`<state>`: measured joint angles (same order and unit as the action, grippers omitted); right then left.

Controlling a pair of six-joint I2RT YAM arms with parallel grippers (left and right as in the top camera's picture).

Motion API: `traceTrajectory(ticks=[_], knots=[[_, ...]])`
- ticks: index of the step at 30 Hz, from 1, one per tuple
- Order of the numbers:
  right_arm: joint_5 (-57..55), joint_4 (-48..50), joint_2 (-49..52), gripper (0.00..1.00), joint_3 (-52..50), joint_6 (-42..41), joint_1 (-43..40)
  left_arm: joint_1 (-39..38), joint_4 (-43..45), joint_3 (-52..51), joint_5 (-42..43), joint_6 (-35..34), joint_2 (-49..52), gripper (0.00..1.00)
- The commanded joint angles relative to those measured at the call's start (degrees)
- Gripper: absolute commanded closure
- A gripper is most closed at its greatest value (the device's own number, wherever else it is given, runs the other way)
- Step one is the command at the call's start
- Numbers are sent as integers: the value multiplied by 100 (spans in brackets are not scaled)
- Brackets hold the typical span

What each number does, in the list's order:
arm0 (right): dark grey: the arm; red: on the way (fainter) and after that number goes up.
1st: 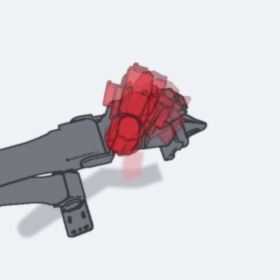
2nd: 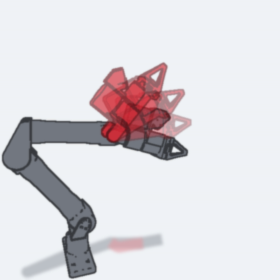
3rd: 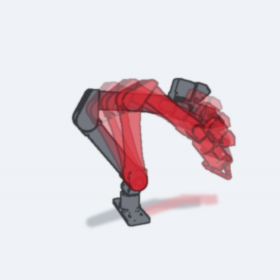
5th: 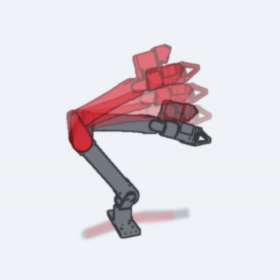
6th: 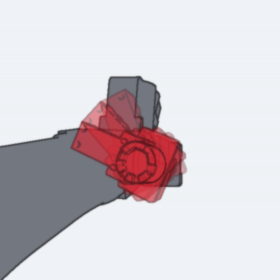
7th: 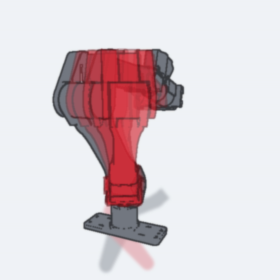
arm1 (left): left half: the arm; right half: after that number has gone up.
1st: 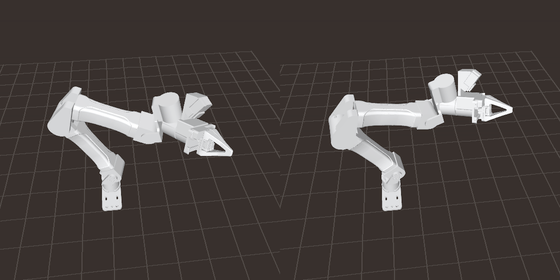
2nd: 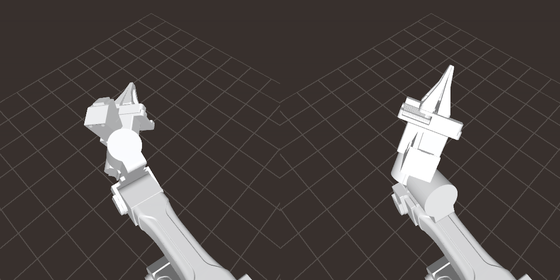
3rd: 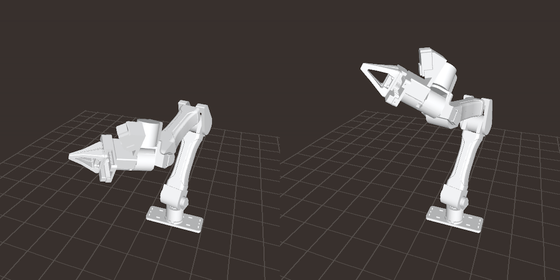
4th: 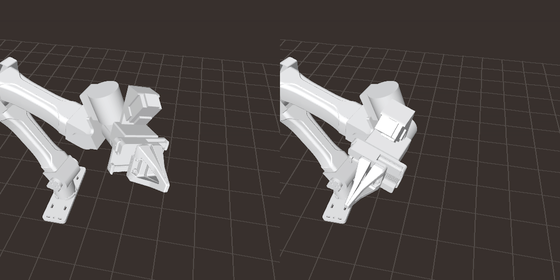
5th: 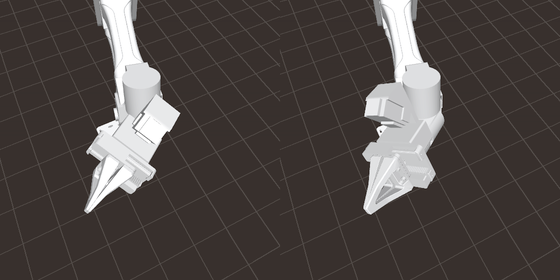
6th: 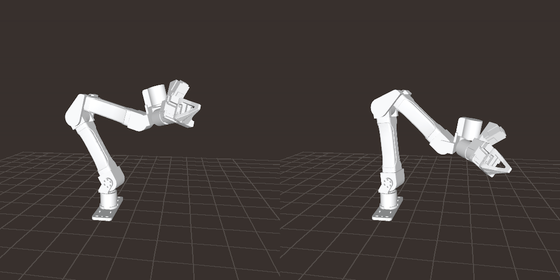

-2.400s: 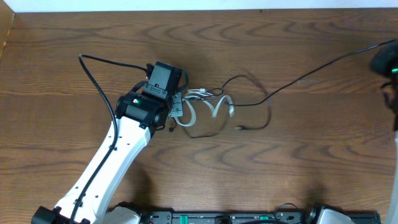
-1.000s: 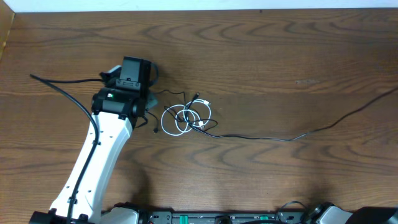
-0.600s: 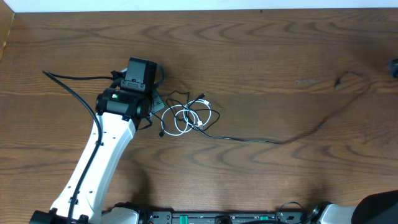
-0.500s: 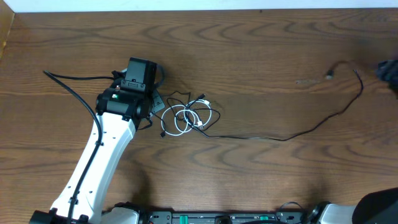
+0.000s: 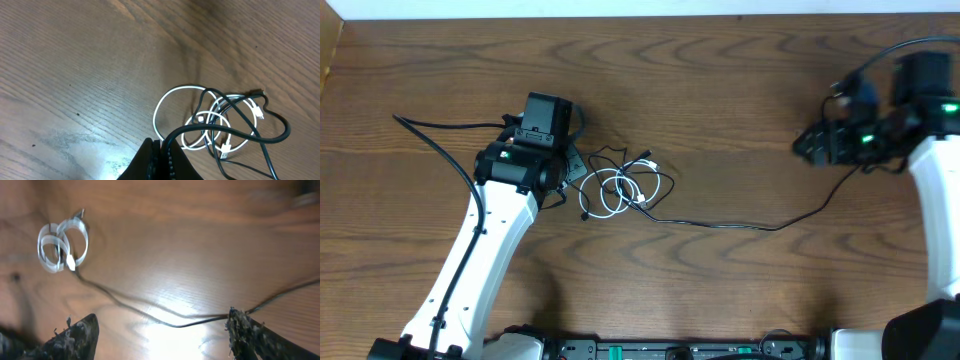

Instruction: Untangle cables

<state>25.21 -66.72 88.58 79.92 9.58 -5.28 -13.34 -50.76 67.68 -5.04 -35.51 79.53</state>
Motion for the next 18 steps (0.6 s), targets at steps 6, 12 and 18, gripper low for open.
traceTrajectory(ticks=[6,12,18], knots=[[-81,402,33,11,-1263,2201,1073,-2,-13,87,-7,101,22,93],[-870,1239,33,9,-2103,2841,1720,-2,-17,87,-7,101,22,93],[-1029,1856,37,17,-2658,2841,2199,-2,-15,87,-7,101,22,93]])
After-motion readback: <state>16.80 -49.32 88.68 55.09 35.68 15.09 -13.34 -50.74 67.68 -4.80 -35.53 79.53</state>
